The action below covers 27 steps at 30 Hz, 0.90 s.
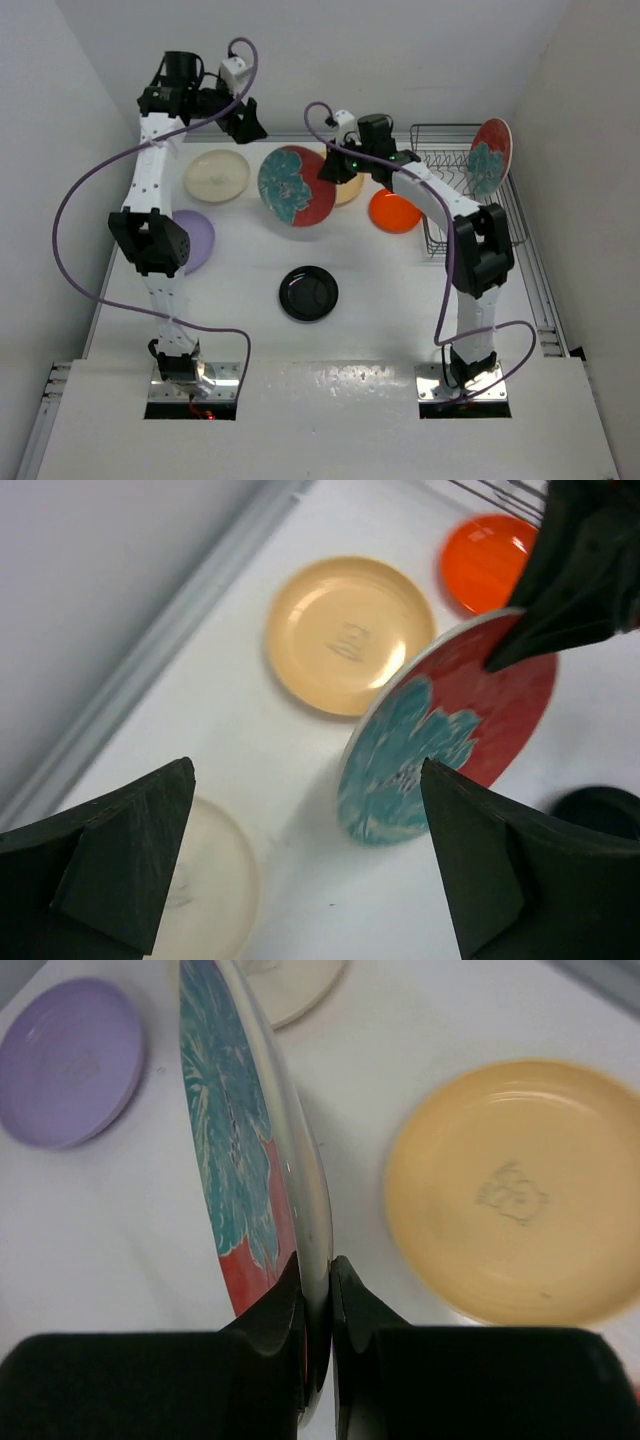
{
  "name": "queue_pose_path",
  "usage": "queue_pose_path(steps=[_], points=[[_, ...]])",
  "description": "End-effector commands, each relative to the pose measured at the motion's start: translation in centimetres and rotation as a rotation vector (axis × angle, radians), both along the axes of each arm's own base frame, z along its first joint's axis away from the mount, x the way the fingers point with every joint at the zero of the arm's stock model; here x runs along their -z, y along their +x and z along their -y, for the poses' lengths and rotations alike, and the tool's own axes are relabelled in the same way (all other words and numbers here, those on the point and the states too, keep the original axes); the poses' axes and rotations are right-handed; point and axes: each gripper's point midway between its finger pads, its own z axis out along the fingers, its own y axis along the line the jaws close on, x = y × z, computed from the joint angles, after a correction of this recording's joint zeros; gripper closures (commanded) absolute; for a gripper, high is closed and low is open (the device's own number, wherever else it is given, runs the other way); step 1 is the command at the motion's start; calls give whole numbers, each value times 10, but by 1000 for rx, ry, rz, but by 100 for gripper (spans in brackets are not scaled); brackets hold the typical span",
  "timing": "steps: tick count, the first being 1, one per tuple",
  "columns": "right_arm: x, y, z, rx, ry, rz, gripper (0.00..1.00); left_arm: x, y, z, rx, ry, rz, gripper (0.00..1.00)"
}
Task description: Load the plates into the dish rack
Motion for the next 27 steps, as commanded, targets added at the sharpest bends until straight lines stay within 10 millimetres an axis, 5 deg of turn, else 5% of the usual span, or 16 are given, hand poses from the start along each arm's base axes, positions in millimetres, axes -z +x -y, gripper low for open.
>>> queue_pose_path(steps=[1,3,7,8,10,11,13,14,17,20,27], points=[[-152,35,33,150,125,341,100,-63,13,-40,-275,-25,85,0],[-166,47,56,228,126,362,100,-76,23,-64,-384,-57,102,0],[-213,66,125,456,49,490,100,-63,30,-116,-558,-19,71,0],[-224,75,159,553,-9,537,100,-55,31,-120,-573,0,60,0],[-248,76,194,630,-101,636,100,-38,30,-138,-620,61,44,0],[-257,80,240,776,-161,660,100,-34,28,-146,-642,83,41,0],[-263,81,273,847,-261,702,100,-6,27,-160,-693,152,-12,0],[-266,81,314,956,-316,714,100,2,26,-164,-695,186,-16,0],[-261,82,376,1104,-458,731,100,21,24,-174,-712,251,-42,0],[-257,78,422,1164,-558,747,100,31,24,-178,-729,271,-62,0],[-230,93,455,1158,-612,721,100,38,28,-174,-718,274,-71,0]])
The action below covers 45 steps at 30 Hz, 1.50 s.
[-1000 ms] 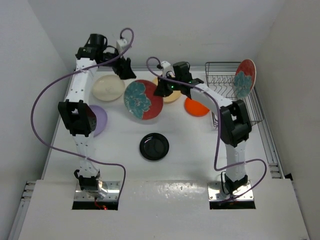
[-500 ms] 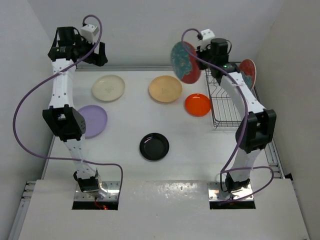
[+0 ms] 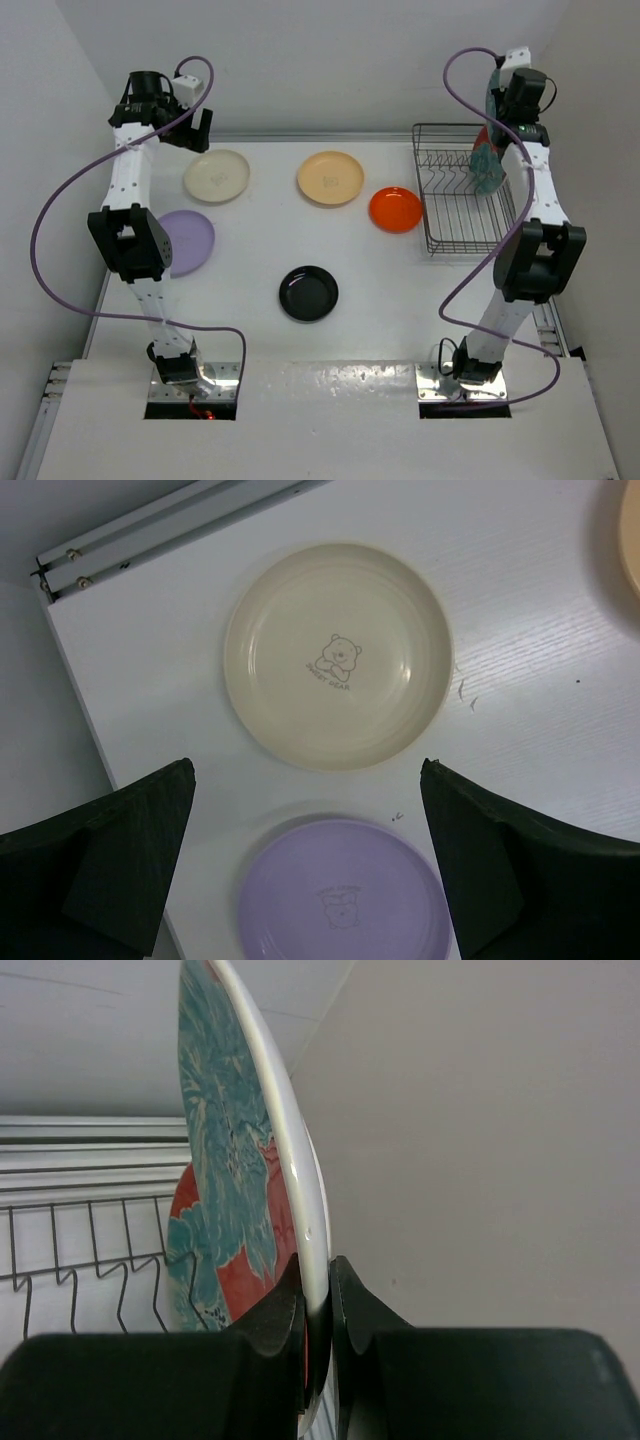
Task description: Load the plates into the dish rack
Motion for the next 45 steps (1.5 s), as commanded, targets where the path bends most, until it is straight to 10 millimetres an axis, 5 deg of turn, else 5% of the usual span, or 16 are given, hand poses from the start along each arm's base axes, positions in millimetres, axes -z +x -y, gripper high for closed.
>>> queue_pose_path(steps=[1,8,24,26,30,31,32,34,41,45], points=[[-79,21,-9,-35,-86,269,100,-17,5,3,3,23,50,0],[-29,19,-5,-6,4,219,100,-9,5,4,10,15,33,0],[44,-13,-12,69,79,115,100,0,3,14,46,0,14,0],[59,-13,-11,93,128,63,93,13,1,19,66,-23,-15,0],[56,-10,-16,85,167,48,71,28,-3,20,66,-29,-53,0],[53,-10,-17,79,170,56,64,28,-3,20,66,-29,-53,0],[48,-9,-18,72,173,75,45,32,-5,20,66,-30,-64,0],[36,-12,-22,49,175,96,32,36,-6,20,66,-32,-74,0],[-9,-17,-57,-72,184,113,0,70,-17,13,49,-24,-149,0],[-14,-25,-104,-164,289,65,0,85,-30,4,40,6,-186,0]])
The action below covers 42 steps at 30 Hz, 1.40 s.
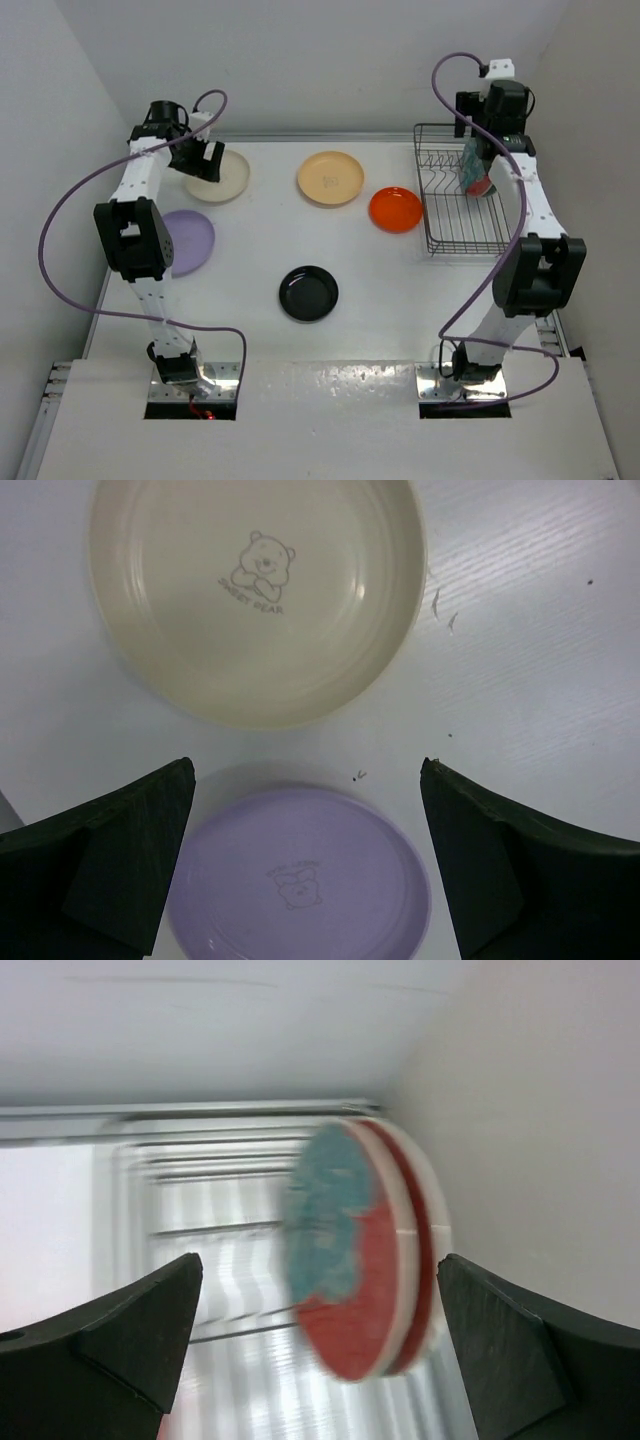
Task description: Load the plates into the dish rack
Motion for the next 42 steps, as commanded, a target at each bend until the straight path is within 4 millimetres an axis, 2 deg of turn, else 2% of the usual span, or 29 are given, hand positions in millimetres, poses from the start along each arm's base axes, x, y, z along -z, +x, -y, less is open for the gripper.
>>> queue_pose_path(steps=[1,2,3,4,7,9,10,11,12,13,14,16,17,18,21,23,24,25,26,27,29,30,31,32,33,34,36,39,42], points=[[-35,-11,-73,-194,161,34,0,1,-8,-7,10,38,6,0],[-31,-13,-107,-314,207,12,0,-2,-13,-14,1,56,7,2],[-17,-18,-128,-387,257,-24,3,0,-17,-14,1,55,0,3],[-1,-27,-168,-501,287,-79,6,8,-25,-17,0,57,-24,8],[43,-51,-221,-638,349,-224,29,13,-43,-25,-21,52,-51,17],[66,-72,-269,-746,416,-308,33,14,-55,-26,-26,41,-55,22],[88,-85,-276,-743,446,-369,30,14,-60,-30,-28,45,-57,23],[97,-98,-297,-794,462,-406,28,13,-63,-29,-28,46,-51,23],[101,-104,-304,-772,505,-421,24,13,-68,-28,-28,46,-55,21],[123,-115,-306,-769,514,-462,22,11,-76,-28,-34,56,-47,20],[124,-126,-317,-797,517,-469,20,9,-78,-32,-44,58,-33,17],[135,-138,-320,-775,537,-493,17,14,-90,-31,-50,67,-38,16],[140,-148,-329,-792,543,-502,15,5,-95,-30,-51,71,-11,16],[154,-159,-331,-776,568,-531,13,14,-103,-30,-56,78,-25,14],[158,-158,-337,-721,622,-509,13,10,-118,-34,-75,93,0,14],[148,-144,-345,-676,683,-451,15,19,-130,-36,-97,93,-10,13],[159,-132,-341,-605,676,-449,15,11,-134,-39,-115,93,16,13],[158,-126,-344,-523,756,-440,15,17,-140,-37,-122,86,10,13],[136,-105,-346,-494,773,-368,15,16,-144,-36,-122,87,13,13],[154,-94,-344,-425,773,-379,15,16,-147,-35,-122,87,15,11],[146,-65,-344,-284,855,-307,17,10,-153,-35,-128,97,31,10],[160,-59,-342,-208,873,-314,18,12,-156,-35,-128,97,27,10],[164,-41,-329,-92,857,-251,22,12,-156,-35,-128,97,27,10],[169,-36,-325,-47,851,-239,24,6,-155,-35,-129,101,51,10],[156,-23,-324,-5,869,-213,26,3,-155,-35,-129,102,60,10],[184,-17,-316,65,834,-232,27,3,-155,-35,-129,102,60,10],[199,-4,-316,134,824,-258,27,3,-155,-35,-129,102,60,10],[209,7,-298,235,761,-253,27,-2,-150,-36,-130,104,72,10],[216,10,-302,224,752,-235,27,-3,-148,-37,-130,105,74,10]])
